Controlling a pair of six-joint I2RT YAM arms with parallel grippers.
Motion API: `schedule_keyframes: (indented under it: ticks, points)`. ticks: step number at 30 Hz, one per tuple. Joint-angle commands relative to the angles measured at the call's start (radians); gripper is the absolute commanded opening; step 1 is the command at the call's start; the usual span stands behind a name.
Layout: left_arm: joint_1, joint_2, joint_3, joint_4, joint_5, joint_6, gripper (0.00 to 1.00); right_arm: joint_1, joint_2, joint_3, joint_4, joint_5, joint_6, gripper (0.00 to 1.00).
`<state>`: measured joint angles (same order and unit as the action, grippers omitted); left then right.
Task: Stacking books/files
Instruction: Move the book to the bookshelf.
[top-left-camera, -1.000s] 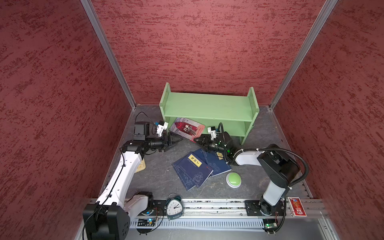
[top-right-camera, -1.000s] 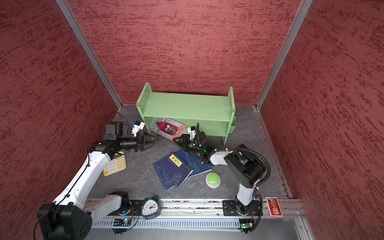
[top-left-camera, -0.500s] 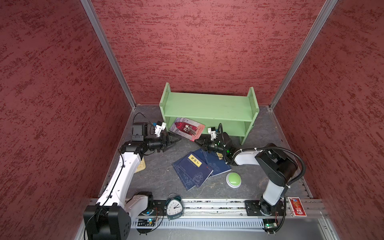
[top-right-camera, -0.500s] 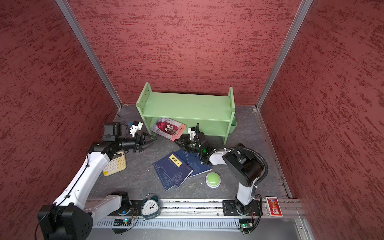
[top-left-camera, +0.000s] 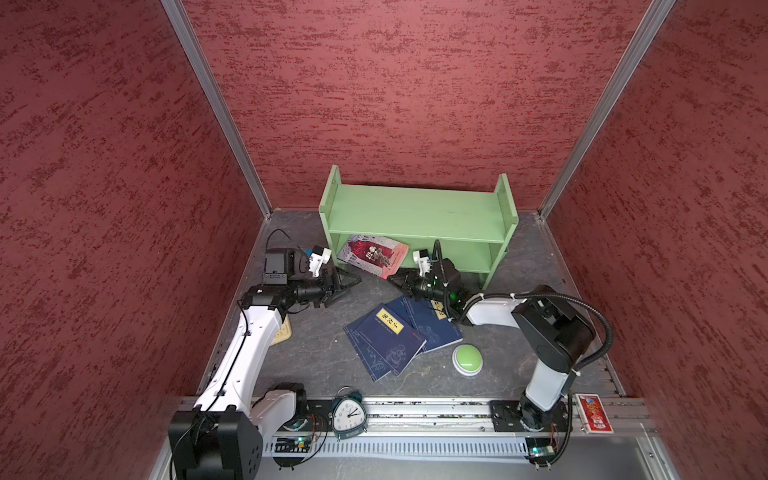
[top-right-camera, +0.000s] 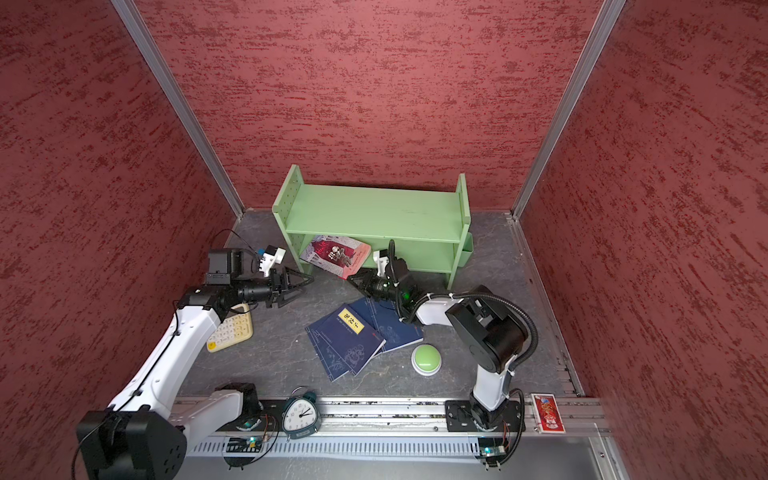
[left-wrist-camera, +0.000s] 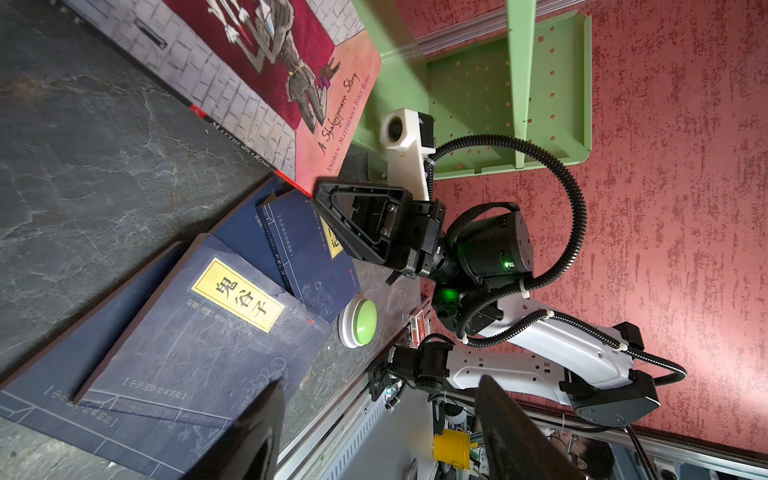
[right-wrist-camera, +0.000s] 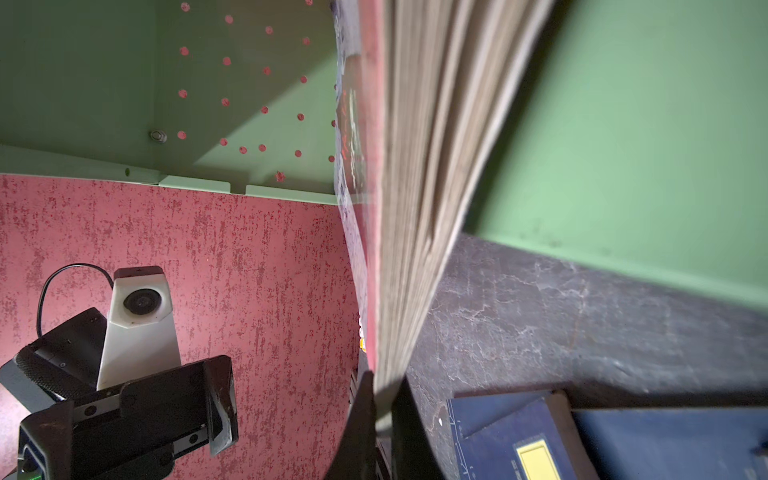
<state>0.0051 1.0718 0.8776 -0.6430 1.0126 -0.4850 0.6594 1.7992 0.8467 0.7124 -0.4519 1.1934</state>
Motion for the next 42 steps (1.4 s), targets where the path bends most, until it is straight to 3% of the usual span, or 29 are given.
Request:
schedule_keyframes:
  ticks: [1,14,17,20,29,33,37,42]
  points:
    - [0.01,-0.019,-0.016,0.009,0.003,0.005,0.73,-0.022,-0.02,0.032,-0.046,-0.045,-0.04,0.08]
    - [0.024,-0.012,-0.014,0.009,0.003,0.009,0.74,-0.086,-0.008,0.119,-0.181,-0.183,-0.123,0.11]
    - [0.026,-0.01,-0.015,0.014,0.003,0.002,0.74,-0.096,0.0,0.118,-0.164,-0.191,-0.111,0.17]
    - [0.027,-0.012,-0.017,0.017,0.003,-0.004,0.74,-0.101,0.001,0.112,-0.148,-0.177,-0.1,0.33]
    - [0.03,-0.016,-0.02,0.022,-0.006,0.002,0.74,-0.101,-0.069,0.059,-0.129,-0.122,-0.074,0.44]
    - [0.029,-0.018,-0.005,0.004,-0.049,0.07,0.74,-0.101,-0.125,0.006,-0.136,-0.095,-0.063,0.45]
    - [0.034,-0.022,0.051,-0.06,-0.133,0.22,0.74,-0.091,-0.184,-0.064,-0.103,-0.076,-0.026,0.47]
    - [0.072,-0.035,0.079,-0.084,-0.151,0.252,0.74,-0.052,-0.256,-0.142,-0.08,0.0,0.011,0.49]
